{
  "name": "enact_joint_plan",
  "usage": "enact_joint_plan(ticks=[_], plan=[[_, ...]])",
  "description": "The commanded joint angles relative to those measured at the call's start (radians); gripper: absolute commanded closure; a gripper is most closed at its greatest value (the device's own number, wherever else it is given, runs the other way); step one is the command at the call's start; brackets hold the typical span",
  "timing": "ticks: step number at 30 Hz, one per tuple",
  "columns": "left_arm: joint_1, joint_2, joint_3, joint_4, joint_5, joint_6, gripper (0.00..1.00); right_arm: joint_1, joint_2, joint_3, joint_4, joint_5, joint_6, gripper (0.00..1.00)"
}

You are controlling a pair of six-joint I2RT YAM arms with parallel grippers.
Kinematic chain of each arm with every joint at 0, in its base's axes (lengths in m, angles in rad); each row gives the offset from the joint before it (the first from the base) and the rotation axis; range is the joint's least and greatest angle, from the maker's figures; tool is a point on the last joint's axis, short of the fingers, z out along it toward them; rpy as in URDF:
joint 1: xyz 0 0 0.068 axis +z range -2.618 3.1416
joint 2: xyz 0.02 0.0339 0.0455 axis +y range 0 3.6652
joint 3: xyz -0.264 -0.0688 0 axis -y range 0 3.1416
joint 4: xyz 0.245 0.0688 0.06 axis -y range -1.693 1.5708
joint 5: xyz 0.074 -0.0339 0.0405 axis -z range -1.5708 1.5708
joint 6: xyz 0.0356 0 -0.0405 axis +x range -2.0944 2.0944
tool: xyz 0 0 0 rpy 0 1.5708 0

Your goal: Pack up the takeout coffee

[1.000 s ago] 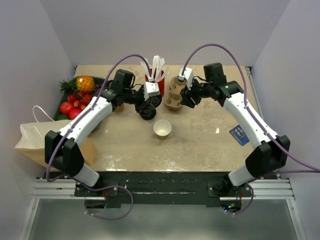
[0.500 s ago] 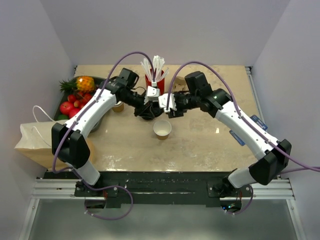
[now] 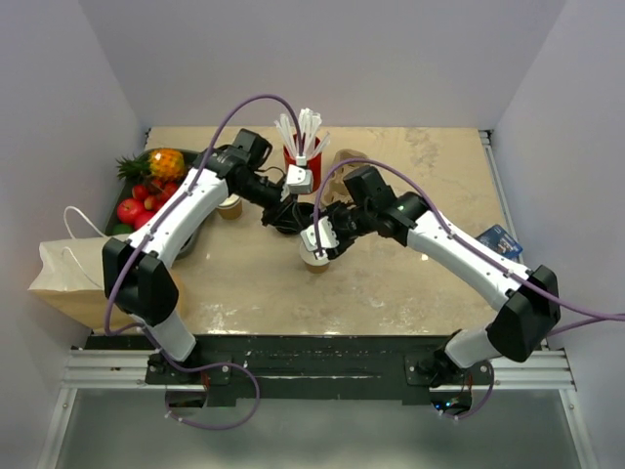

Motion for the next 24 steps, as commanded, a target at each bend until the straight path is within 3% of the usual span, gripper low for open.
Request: enact_joint_plan(ticks=[1, 16, 19, 22, 24], plan=[[0.006, 0.042, 0.083, -0.078, 0.069, 0.054, 1.0, 0.036, -0.032, -0.028, 0.143, 0.066, -0.007, 0.45], [0.029, 0.115, 0.18, -0.181, 0.15, 0.065, 1.0, 0.067, -0.057, -0.131, 0.35, 0.136, 0.075, 0.51], [0.034, 0.129, 0.195, -0.207, 0.161, 0.076, 1.0, 0.069, -0.074, -0.163, 0.442, 0.165, 0.137, 0.56], [0.037, 0.134, 0.198, -0.216, 0.163, 0.074, 0.99, 0.069, -0.068, -0.145, 0.458, 0.187, 0.198, 0.74], [0.038, 0.132, 0.2, -0.209, 0.155, 0.07, 0.88, 0.067, -0.058, -0.128, 0.439, 0.188, 0.233, 0.79]])
